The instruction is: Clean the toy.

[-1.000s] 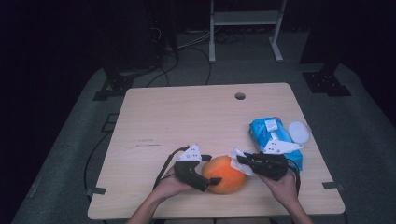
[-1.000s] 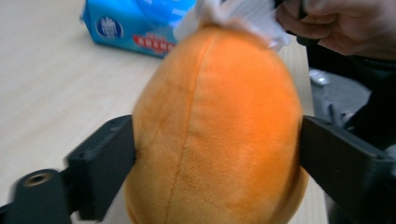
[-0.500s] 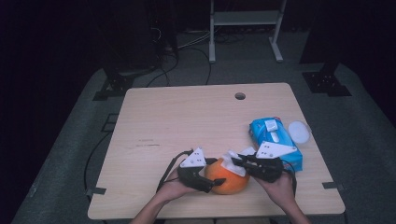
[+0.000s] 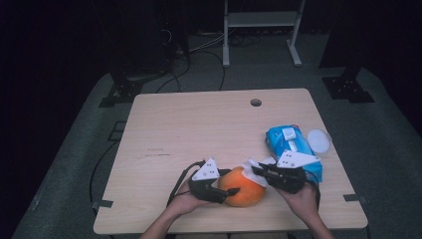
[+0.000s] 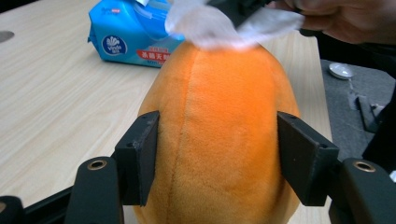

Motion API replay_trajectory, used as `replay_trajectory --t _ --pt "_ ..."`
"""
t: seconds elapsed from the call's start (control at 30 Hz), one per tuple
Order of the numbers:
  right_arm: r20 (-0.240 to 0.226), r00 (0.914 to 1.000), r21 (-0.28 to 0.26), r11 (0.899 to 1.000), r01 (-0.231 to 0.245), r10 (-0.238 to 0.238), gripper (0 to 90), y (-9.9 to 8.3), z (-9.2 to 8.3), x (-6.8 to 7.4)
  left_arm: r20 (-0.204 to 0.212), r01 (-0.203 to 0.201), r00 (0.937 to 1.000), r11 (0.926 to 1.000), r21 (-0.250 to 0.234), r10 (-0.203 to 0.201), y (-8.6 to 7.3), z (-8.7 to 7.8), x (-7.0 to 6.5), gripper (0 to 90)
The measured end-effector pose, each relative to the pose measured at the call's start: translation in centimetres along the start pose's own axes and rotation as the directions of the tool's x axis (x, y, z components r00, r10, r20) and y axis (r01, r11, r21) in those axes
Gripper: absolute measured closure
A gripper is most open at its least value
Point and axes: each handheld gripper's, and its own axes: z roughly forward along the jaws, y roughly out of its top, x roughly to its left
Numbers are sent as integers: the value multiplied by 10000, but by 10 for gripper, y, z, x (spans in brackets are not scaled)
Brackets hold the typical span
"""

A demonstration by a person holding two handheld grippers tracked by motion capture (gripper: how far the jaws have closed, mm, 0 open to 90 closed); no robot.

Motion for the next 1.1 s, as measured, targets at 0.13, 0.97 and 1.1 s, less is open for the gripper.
replay_trajectory --t 0.13,0.97,1.1 --pt "124 9988 34 9989 -476 475 803 -7 -6 -10 175 -26 9998 10000 -42 27 -1 1 0 351" --pt "92 9930 -289 9927 -1174 1177 805 -8 -5 -20 -1186 -740 9904 9971 -177 714 8 2 -11 381" --pt "-506 9921 -562 9915 -1172 1144 805 -4 -2 -11 -1370 -612 9889 9979 -200 579 7 4 -12 381"
